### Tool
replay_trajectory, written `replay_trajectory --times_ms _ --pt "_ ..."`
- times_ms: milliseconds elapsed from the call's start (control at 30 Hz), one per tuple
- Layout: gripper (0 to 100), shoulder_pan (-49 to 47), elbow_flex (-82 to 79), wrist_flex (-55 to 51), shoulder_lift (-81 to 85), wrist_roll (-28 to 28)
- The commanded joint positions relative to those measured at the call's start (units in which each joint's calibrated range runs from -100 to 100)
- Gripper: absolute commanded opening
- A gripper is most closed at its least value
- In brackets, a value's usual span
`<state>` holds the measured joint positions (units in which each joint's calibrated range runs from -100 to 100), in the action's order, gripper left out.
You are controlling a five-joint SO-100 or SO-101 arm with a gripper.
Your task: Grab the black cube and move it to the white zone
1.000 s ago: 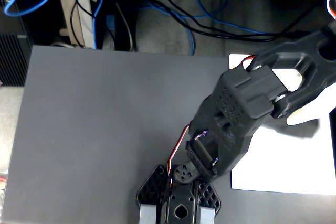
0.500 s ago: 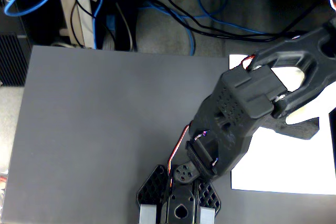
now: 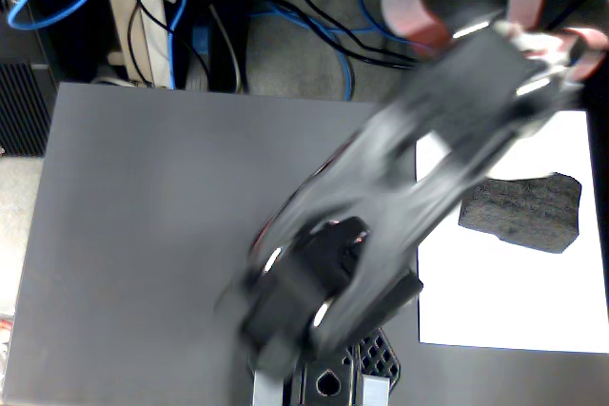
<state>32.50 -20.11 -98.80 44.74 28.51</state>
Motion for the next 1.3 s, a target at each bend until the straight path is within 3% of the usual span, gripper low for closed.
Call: replay_trajectory --times_ms 0,233,367,533,700,1033,1133,1267 --pt "36 -13.1 -2.2 -0.7 14.8 -6.1" --pt "36 -20.6 -2.6 -0.7 22.1 -8.1" --pt "36 -32.3 -2.6 -0.7 22.2 -12.8" --pt "36 -39.9 -2.6 -0.7 22.8 -17.9" --pt "36 -40.1 -3.0 -0.8 41.2 -21.3" --pt "36 -40.1 -5.1 -0.8 55.0 -23.5" --pt "36 -40.1 -6.4 7.9 54.0 -25.9" --pt "11 -40.1 -30.0 17.1 54.7 -26.5"
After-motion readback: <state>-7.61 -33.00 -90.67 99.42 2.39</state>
